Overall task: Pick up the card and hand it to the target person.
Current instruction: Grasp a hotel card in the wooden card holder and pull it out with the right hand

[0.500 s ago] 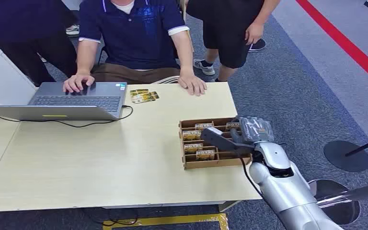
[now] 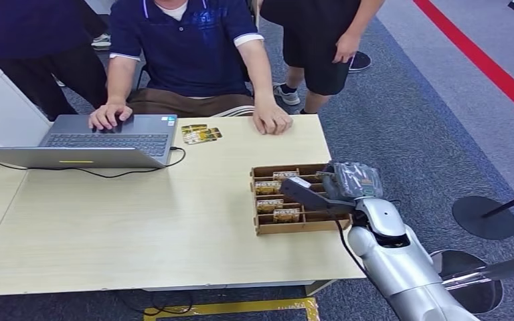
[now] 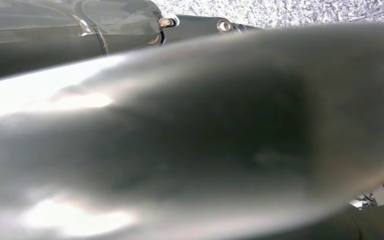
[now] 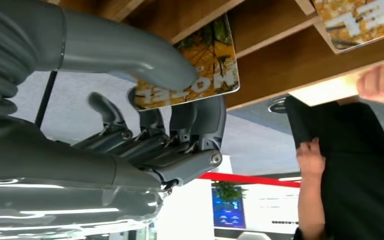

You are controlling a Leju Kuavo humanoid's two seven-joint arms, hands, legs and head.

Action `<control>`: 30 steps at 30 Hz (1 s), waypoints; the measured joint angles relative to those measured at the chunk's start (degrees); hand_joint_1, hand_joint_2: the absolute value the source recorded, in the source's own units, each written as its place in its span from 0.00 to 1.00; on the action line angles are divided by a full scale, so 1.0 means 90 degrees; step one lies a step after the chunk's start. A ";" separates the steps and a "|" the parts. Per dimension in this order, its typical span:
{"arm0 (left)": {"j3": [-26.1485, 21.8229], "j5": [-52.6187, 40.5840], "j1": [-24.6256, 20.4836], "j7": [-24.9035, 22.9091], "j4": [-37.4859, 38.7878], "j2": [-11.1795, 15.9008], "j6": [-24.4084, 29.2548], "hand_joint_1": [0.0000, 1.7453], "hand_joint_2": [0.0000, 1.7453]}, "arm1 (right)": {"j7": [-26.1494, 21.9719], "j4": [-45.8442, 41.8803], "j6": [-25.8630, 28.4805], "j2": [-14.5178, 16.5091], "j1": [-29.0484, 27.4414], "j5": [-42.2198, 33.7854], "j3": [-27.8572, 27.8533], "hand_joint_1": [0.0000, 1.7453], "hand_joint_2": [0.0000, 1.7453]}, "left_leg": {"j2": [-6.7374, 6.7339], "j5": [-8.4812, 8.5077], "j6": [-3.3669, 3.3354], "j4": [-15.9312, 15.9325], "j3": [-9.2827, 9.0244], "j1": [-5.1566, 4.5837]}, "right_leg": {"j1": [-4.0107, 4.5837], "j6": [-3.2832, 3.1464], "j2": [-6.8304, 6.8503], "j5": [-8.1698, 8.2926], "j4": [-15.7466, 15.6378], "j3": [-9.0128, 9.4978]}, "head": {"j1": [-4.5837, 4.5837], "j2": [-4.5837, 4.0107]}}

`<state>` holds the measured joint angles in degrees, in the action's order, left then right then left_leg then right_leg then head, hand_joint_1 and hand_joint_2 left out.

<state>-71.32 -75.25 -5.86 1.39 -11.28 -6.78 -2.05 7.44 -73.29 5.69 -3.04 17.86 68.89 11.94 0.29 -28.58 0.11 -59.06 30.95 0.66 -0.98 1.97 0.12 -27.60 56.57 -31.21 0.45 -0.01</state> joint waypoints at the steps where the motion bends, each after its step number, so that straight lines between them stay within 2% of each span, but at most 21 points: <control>1: 0.0000 0.0001 0.0000 -0.0005 0.0000 0.0000 -0.0002 0.00 0.00 | -0.0012 0.0000 0.0018 0.0001 0.0004 0.0000 0.0001 0.96 1.00 | 0.0000 0.0000 0.0000 0.0000 0.0000 0.0000 | 0.0000 0.0000 0.0000 0.0000 0.0000 0.0000 | -0.0001 0.0000; 22: 0.0000 -0.0003 0.0000 -0.0013 0.0000 0.0000 -0.0033 0.00 0.00 | -0.0098 0.0000 0.0130 0.0005 0.0010 -0.0037 0.0033 0.99 1.00 | 0.0000 0.0001 0.0001 0.0000 0.0000 0.0000 | 0.0000 0.0000 0.0000 0.0001 0.0000 0.0001 | 0.0001 -0.0001; 30: 0.0000 -0.0015 0.0000 0.0020 0.0000 0.0000 -0.0078 0.00 0.00 | -0.0673 -0.0119 -0.0188 0.0000 -0.0034 -0.0919 0.0039 0.99 1.00 | 0.0001 0.0001 0.0001 0.0000 0.0000 0.0000 | 0.0000 0.0000 0.0001 0.0001 0.0000 -0.0001 | 0.0000 0.0000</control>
<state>-71.32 -75.38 -5.86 1.57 -11.28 -6.78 -2.75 1.39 -74.35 4.00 -3.04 17.55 60.63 12.29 0.30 -28.58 0.12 -59.06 30.95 0.66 -0.98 1.97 0.13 -27.59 56.56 -31.21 0.45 -0.01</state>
